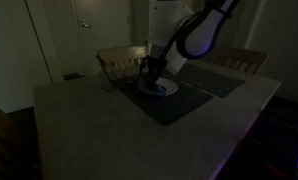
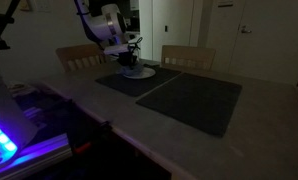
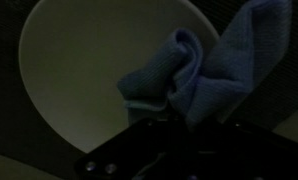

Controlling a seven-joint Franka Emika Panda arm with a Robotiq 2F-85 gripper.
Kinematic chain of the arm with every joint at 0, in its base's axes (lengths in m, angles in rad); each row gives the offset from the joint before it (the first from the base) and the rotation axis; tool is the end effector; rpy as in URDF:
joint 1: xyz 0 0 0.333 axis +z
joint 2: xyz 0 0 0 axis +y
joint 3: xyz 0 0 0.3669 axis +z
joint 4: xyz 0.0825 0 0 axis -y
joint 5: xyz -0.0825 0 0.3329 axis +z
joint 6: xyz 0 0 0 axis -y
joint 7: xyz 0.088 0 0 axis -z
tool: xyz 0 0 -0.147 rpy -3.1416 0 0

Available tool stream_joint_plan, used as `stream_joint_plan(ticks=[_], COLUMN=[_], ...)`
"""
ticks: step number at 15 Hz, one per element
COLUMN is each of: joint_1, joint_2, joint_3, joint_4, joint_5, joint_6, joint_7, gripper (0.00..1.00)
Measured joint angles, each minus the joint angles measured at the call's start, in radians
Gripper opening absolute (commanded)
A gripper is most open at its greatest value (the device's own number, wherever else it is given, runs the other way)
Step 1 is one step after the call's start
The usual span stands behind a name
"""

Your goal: Use the blue cloth to wipe the plate

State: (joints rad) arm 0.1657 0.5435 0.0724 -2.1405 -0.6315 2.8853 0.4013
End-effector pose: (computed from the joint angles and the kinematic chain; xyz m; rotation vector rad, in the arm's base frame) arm 0.5663 0.1648 0.2135 2.9420 0.6248 0.3784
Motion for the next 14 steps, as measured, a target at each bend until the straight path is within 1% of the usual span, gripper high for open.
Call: stream_joint_plan(ticks=[3,6,11,14], joint_1=[-0.035,-0.051,-0.045,-0.013], joint_2=[0.007,0.012,0.012,0.011], joint_3=[0.027,0.020,-0.057,-0.133], joint_4=[-0.005,-0.007,-0.007,-0.007], joint_5=[0.053,0.069,0.055,0.001], joint_6=[0.065,0.087,0.104,0.103], joint_7=[0.010,0.035,0.065,0.082], gripper=[0.02,0.02,0.02,0.02])
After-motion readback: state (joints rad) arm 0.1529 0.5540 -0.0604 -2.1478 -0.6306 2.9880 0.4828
